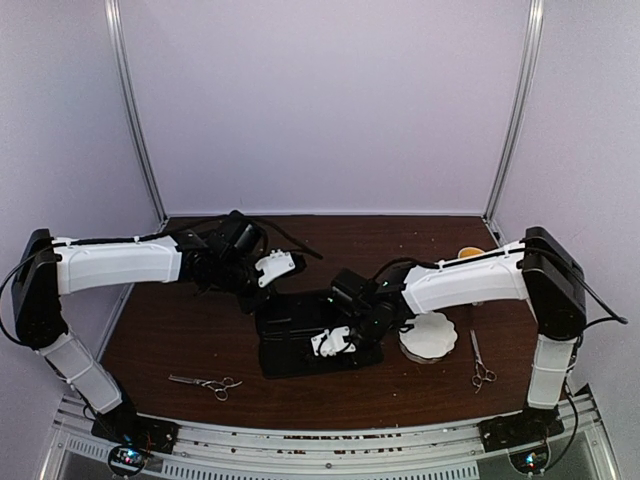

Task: Sort the hair-cutting tools

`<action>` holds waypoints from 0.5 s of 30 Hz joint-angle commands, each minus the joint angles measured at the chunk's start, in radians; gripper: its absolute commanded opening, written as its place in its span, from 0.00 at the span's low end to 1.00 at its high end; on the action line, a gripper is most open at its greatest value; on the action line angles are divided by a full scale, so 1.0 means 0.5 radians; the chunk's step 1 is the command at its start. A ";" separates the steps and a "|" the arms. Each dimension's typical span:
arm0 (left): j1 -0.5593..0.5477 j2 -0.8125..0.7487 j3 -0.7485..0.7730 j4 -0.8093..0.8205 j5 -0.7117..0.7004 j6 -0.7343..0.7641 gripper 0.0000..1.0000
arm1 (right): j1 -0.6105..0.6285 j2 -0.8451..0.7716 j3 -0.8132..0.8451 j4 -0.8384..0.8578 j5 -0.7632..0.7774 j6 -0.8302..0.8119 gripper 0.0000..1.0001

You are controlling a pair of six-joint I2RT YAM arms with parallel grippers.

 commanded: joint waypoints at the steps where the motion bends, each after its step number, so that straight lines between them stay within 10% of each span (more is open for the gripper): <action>1: -0.029 -0.048 -0.015 0.058 0.052 0.027 0.00 | 0.081 -0.047 0.021 -0.075 -0.057 -0.002 0.24; 15: -0.078 -0.065 -0.033 -0.014 -0.023 0.024 0.00 | 0.114 -0.147 0.045 -0.152 0.070 0.071 0.24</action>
